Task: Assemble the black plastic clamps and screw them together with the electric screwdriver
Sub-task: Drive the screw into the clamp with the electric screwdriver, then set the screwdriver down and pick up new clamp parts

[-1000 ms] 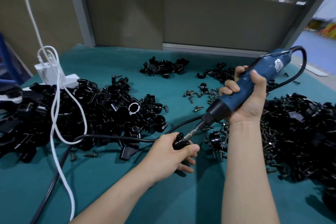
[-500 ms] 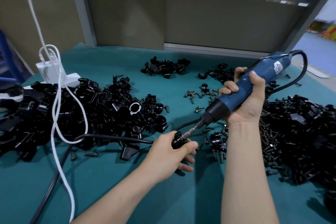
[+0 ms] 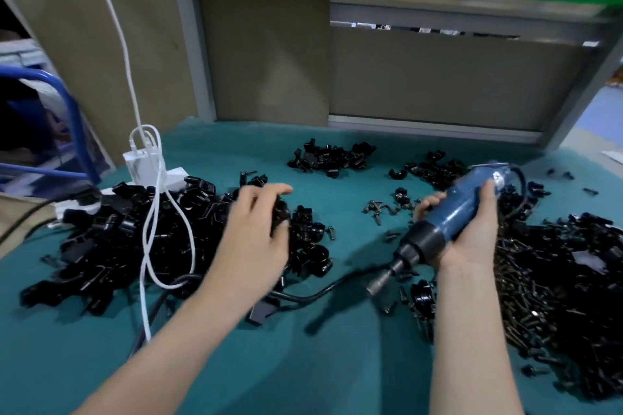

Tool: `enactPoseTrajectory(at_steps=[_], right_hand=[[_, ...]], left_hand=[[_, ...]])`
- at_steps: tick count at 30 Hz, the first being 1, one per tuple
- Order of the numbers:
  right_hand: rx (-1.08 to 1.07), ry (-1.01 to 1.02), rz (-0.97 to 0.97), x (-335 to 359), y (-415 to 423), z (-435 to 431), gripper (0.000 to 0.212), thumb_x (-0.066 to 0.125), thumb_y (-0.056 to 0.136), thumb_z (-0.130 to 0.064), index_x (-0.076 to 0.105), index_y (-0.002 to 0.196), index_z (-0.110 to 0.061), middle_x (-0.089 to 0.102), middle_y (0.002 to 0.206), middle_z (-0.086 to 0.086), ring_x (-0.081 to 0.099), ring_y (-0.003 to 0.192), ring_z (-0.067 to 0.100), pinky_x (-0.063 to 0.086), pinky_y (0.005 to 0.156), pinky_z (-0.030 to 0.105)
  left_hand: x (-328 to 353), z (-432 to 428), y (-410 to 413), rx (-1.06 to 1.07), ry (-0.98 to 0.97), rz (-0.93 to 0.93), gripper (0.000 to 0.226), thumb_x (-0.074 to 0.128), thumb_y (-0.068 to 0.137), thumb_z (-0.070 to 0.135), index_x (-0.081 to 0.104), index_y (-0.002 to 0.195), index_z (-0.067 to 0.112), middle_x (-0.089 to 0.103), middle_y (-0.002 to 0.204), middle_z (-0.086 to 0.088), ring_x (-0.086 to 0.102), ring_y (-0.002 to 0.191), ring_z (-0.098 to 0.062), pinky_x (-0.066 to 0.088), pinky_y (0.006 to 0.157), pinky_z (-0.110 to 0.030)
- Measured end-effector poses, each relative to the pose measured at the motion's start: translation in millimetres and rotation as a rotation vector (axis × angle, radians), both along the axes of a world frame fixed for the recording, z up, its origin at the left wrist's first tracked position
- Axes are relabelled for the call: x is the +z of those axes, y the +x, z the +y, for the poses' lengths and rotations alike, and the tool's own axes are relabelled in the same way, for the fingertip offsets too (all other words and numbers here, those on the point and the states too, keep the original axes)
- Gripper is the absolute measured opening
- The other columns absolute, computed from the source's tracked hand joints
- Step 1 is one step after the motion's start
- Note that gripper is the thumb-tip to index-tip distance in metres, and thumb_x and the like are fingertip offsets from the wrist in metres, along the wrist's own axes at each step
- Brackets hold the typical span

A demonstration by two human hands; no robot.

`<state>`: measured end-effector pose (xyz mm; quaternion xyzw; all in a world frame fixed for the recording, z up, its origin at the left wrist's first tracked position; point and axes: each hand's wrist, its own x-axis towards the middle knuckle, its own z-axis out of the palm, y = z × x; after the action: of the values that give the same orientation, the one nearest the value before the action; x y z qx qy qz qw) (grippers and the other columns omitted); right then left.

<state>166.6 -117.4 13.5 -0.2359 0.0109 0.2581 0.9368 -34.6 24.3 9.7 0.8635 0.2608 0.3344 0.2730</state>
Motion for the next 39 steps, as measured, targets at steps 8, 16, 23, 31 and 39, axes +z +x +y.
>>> enactPoseTrajectory(at_steps=[8, 16, 23, 31, 39], right_hand=[[-0.038, -0.635, -0.153, -26.5, -5.8, 38.7, 0.054, 0.062, 0.092, -0.035, 0.040, 0.137, -0.018, 0.060, 0.110, 0.008, 0.063, 0.081, 0.025, 0.054, 0.069, 0.037], [-0.001, -0.949, -0.367, -44.5, -22.7, 61.3, 0.050, 0.062, 0.090, -0.025, 0.036, 0.132, -0.017, 0.058, 0.095, 0.003, 0.054, 0.075, 0.015, 0.041, 0.070, 0.031], [-0.074, -1.198, -0.501, -50.6, -21.2, 59.7, 0.060, 0.064, 0.084, -0.018, 0.036, 0.137, -0.010, 0.044, 0.127, 0.009, 0.050, 0.110, 0.028, 0.040, 0.079, 0.028], [-0.074, -1.257, -0.637, -60.0, -11.9, 65.6, 0.065, 0.062, 0.084, -0.023, 0.030, 0.140, -0.024, 0.033, 0.139, -0.003, 0.030, 0.122, 0.015, 0.030, 0.101, 0.027], [-0.058, -1.284, -0.624, -62.6, -9.6, 69.7, 0.069, 0.064, 0.081, -0.027, 0.028, 0.141, -0.029, 0.031, 0.140, -0.011, 0.026, 0.125, 0.009, 0.028, 0.106, 0.026]], left_hand=[[15.3, 57.6, 1.9, 0.111, 0.263, 0.774, 0.042, 0.038, 0.093, 0.017, 0.049, 0.132, 0.028, 0.041, 0.138, 0.001, 0.029, 0.125, -0.026, 0.027, 0.104, -0.041], [25.3, 62.0, 141.3, -0.140, 0.249, 0.585, 0.043, 0.046, 0.094, 0.018, 0.046, 0.137, 0.012, 0.051, 0.134, -0.013, 0.045, 0.125, -0.029, 0.040, 0.101, -0.035], [-20.9, 96.5, 231.2, -0.170, 0.277, 0.756, 0.051, 0.048, 0.098, 0.025, 0.037, 0.145, 0.009, 0.033, 0.146, -0.016, 0.042, 0.130, -0.036, 0.031, 0.109, -0.035], [-30.5, 109.2, 267.0, -0.071, 0.201, 0.651, 0.027, 0.064, 0.085, 0.026, 0.054, 0.105, 0.011, 0.043, 0.115, -0.016, 0.056, 0.094, -0.037, 0.047, 0.085, -0.037], [-9.2, 45.7, 332.4, -0.259, 0.165, 0.384, 0.015, 0.055, 0.087, 0.019, 0.057, 0.098, 0.028, 0.061, 0.097, -0.001, 0.059, 0.072, -0.021, 0.050, 0.065, -0.031]])
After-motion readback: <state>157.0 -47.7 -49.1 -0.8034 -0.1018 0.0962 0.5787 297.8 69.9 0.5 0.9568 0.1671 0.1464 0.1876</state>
